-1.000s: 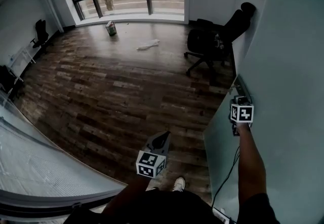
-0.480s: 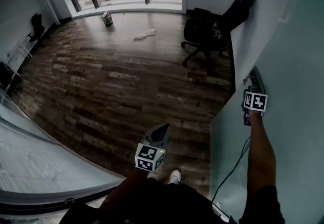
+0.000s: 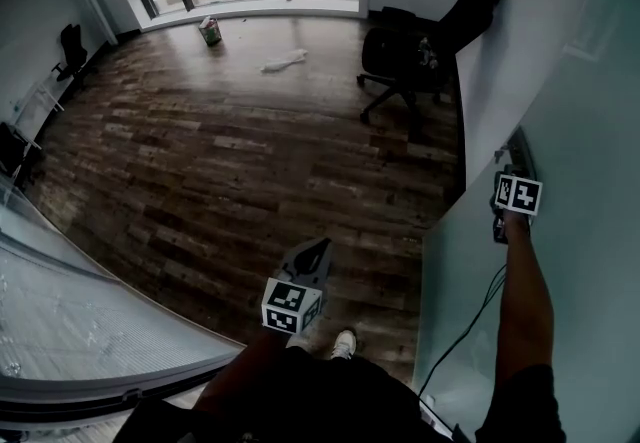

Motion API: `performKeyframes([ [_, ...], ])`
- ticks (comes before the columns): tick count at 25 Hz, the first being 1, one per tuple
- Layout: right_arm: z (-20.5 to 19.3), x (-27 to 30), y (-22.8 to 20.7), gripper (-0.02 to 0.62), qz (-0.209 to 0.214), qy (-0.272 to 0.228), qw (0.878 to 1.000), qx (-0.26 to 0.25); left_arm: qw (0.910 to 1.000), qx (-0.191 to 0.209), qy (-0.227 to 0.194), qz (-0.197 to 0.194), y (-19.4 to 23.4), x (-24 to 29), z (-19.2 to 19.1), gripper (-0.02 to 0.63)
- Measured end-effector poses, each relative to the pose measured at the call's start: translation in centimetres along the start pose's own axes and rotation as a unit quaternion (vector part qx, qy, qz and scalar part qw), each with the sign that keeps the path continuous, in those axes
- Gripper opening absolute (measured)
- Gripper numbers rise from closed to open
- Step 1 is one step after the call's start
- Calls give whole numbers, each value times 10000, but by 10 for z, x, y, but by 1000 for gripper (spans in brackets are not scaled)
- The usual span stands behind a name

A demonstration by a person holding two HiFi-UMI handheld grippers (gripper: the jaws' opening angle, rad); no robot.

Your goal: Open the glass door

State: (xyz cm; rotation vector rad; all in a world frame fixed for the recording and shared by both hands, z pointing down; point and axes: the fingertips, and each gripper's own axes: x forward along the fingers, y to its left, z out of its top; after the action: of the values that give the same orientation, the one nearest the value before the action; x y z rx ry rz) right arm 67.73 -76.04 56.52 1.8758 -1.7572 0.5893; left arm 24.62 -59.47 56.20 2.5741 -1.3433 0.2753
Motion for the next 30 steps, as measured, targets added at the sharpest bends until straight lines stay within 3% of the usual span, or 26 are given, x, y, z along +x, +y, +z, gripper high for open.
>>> performKeyframes([
  [6,-4,2,-12,35,-89,473,9988,-68,9996,92,138,-219,-19,12,-5,-3],
  [10,-5,-2,-17,39,-133,699,9966,-412,9995,128,106,-274,-25,15,-4,-3],
  [13,-4,-7,-11,134,199,885,9949,-445,9996,128,122,-235,-21,12,-4,-3],
  [15,-1,-15,-13,158,188,855,9955,-351,9997,116,99,-207,-18,6,-2,-3],
  [19,11,-43,-24,156,-421,102,9986,-307,9998,82,90,-127,-12,-12,-6,-3],
  [23,32,-103,-33,156,-1195,-1080,9857,-501,10000,7,82,-56,-9,-25,-9,-3],
  [25,32,-135,-21,145,-1235,-1521,9795,-456,10000,-44,57,2,-6,-31,-12,-3],
  [30,4,-212,44,53,-887,-2218,9707,-244,9999,-65,-111,8,-2,-54,-5,-3],
])
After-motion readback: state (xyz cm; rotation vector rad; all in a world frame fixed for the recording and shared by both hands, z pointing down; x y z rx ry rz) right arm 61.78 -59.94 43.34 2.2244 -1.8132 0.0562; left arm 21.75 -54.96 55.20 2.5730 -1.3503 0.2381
